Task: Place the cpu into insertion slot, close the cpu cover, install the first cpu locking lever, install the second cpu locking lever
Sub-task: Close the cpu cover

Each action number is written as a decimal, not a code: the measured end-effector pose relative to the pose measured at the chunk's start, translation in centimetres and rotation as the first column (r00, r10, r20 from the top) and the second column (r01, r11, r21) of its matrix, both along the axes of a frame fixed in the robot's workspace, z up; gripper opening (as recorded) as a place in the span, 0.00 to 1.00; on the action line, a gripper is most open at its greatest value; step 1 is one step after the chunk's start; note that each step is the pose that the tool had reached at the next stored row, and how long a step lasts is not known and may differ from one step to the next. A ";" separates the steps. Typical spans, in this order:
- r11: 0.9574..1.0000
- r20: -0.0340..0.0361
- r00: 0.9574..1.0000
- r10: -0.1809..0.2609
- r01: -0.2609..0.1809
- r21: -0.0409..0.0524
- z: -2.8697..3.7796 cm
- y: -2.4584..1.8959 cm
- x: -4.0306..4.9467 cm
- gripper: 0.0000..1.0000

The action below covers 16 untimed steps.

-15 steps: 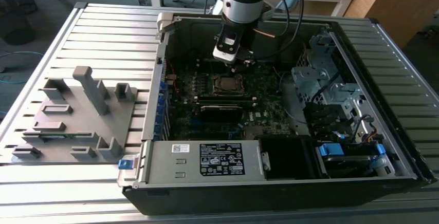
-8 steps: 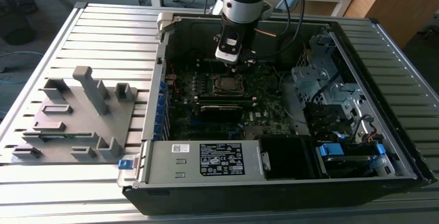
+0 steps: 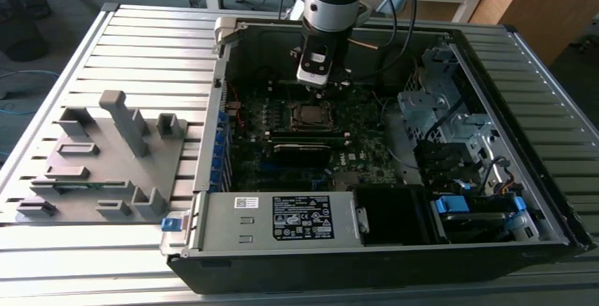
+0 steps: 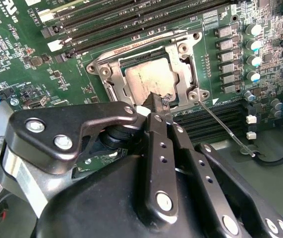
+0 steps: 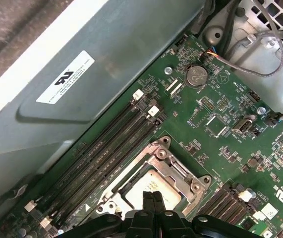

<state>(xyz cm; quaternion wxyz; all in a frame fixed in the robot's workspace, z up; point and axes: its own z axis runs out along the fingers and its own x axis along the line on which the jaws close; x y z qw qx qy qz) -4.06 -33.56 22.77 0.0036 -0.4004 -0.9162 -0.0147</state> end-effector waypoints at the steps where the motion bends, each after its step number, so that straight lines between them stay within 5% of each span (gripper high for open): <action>1: 1.000 0.000 1.000 0.000 0.000 0.000 0.00 0.00 0.00 0.10; 16: 1.000 0.000 1.000 0.002 -0.002 0.000 0.00 0.00 0.00 0.10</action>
